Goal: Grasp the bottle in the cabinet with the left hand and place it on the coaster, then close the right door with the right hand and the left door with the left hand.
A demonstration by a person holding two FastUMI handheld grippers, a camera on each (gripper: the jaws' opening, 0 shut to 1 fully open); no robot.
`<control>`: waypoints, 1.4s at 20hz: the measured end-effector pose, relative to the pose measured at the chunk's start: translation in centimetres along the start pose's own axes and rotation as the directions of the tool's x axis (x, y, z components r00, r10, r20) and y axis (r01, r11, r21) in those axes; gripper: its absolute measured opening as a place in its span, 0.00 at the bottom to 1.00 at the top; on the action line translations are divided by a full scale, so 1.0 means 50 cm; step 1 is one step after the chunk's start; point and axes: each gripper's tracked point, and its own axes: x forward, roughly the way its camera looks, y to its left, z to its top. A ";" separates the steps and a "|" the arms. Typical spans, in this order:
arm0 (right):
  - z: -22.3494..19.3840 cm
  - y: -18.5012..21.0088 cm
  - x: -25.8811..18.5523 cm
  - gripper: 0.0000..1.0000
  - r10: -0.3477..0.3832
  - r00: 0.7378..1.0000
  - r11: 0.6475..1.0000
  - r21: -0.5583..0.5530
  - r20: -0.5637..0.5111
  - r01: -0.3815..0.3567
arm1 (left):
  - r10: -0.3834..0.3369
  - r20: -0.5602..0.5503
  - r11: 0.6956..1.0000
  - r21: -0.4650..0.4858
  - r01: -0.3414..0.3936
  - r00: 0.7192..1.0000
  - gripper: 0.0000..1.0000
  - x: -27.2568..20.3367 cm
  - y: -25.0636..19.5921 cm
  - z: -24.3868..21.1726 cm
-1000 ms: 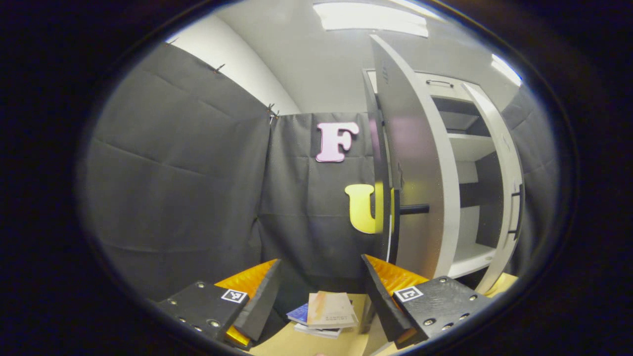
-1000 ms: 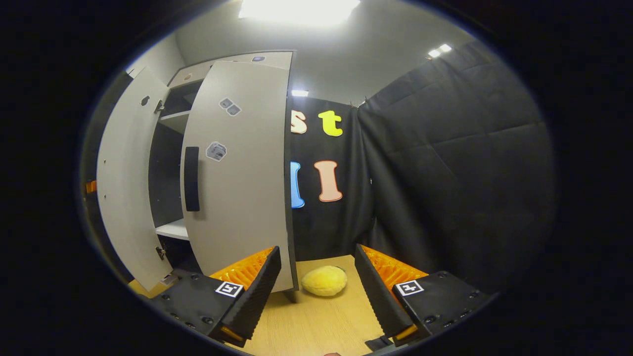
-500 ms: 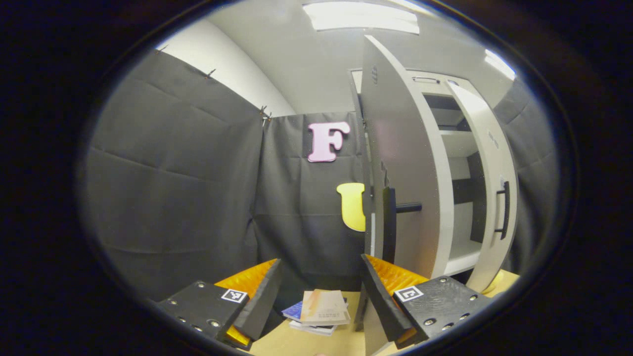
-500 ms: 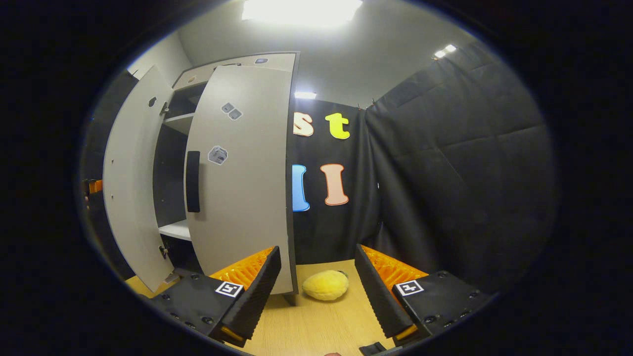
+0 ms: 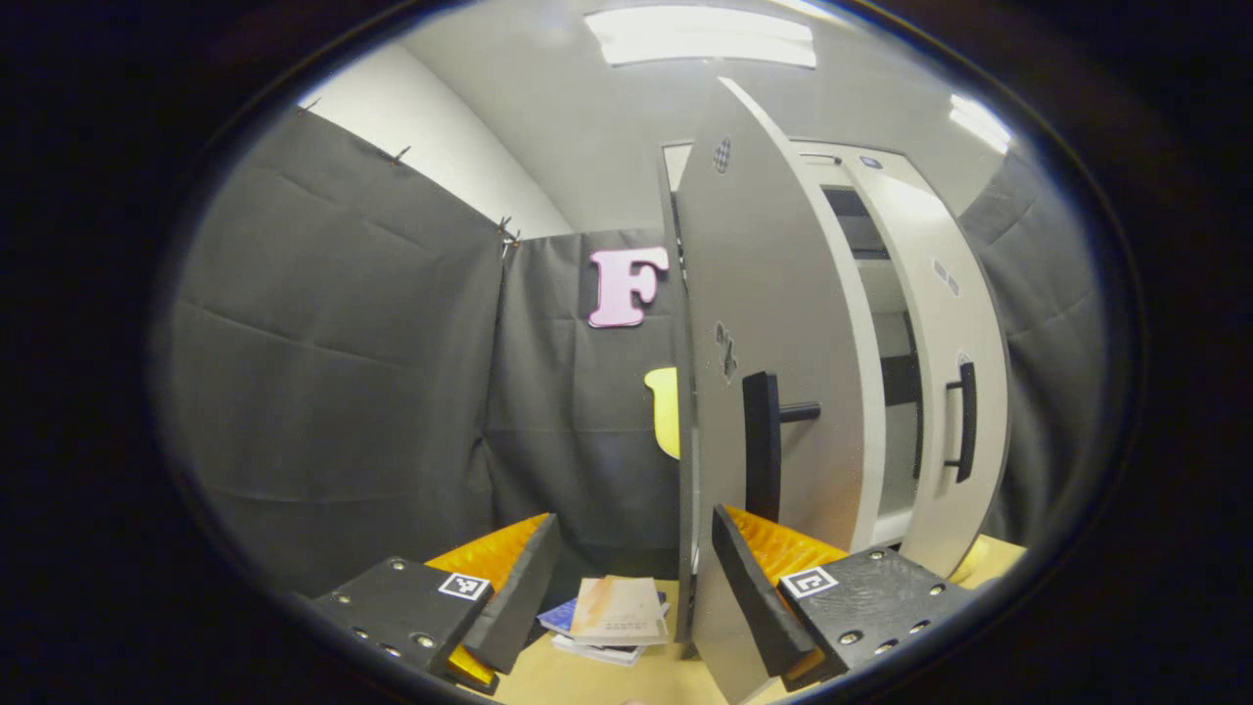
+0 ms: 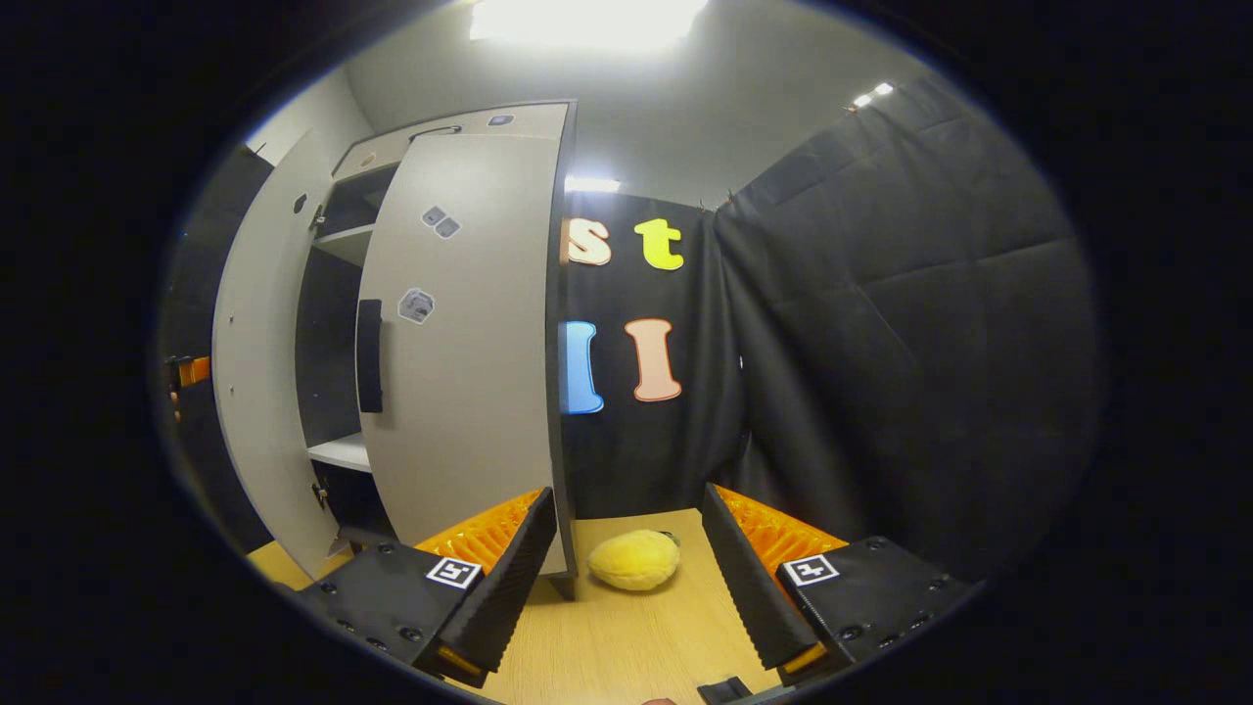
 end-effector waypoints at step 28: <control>0.029 -0.019 -0.013 0.96 0.096 0.995 0.995 -0.019 0.037 -0.095 | -0.085 0.025 0.995 0.053 0.083 0.996 0.98 0.007 -0.219 0.003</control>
